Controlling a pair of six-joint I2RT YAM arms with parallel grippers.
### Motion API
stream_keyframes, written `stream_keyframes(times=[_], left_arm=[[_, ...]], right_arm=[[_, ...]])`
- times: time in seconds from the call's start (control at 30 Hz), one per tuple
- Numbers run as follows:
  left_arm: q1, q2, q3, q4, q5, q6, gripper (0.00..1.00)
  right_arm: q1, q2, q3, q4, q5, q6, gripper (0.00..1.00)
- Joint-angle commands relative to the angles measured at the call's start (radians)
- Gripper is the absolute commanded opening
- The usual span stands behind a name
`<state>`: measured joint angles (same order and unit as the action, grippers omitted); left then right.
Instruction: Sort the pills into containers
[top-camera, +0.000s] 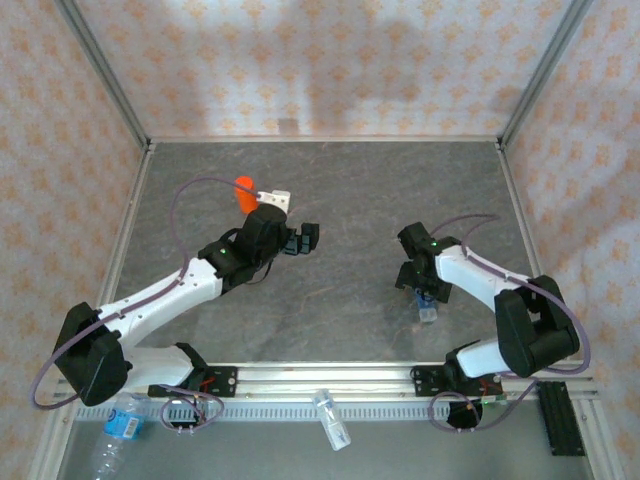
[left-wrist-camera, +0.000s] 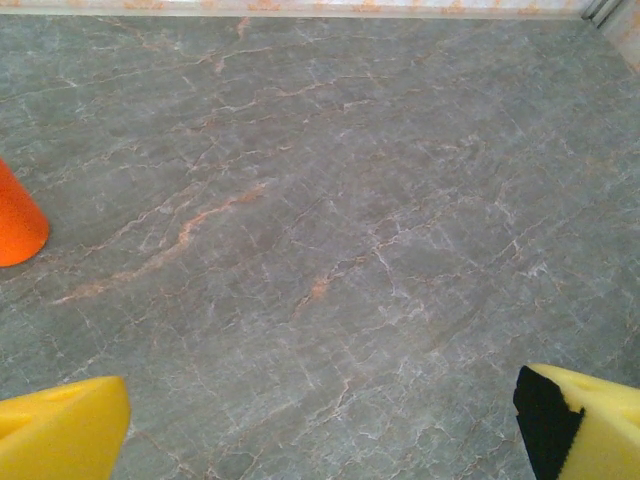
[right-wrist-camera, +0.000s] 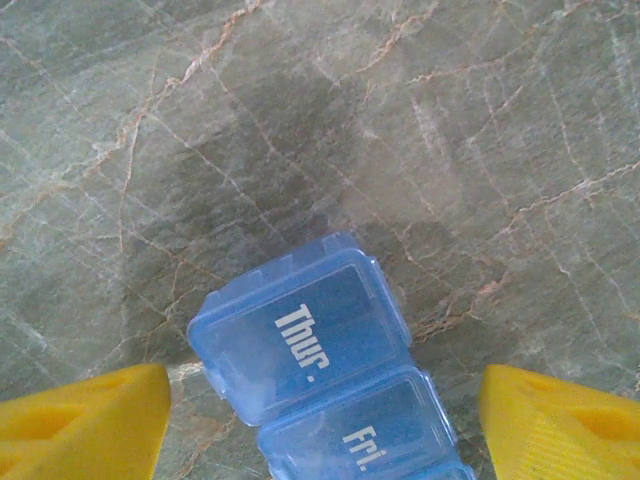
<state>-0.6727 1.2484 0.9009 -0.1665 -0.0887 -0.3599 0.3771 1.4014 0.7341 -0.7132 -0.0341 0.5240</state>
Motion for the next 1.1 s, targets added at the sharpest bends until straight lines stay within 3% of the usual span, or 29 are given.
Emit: stream_keyframes(times=[0.0, 0.2, 0.53, 0.77, 1.07], left_arm=[[-0.008, 0.004, 0.029, 0.019, -0.01, -0.013, 1.0], [-0.011, 0.006, 0.031, 0.016, -0.013, -0.017, 1.0], [-0.014, 0.008, 0.028, 0.015, -0.015, -0.019, 1.0], [-0.014, -0.002, 0.005, 0.024, -0.04, -0.015, 1.0], [-0.013, -0.047, -0.04, -0.003, -0.145, 0.015, 1.0]], right_arm=[[0.005, 0.014, -0.022, 0.014, 0.011, 0.006, 0.78], [0.006, 0.021, -0.033, 0.028, 0.01, -0.001, 0.72], [0.018, 0.011, -0.006, 0.07, -0.08, -0.1, 0.42], [0.127, 0.087, 0.178, 0.038, -0.078, -0.139, 0.41], [0.29, 0.433, 0.573, -0.032, -0.058, -0.303, 0.39]])
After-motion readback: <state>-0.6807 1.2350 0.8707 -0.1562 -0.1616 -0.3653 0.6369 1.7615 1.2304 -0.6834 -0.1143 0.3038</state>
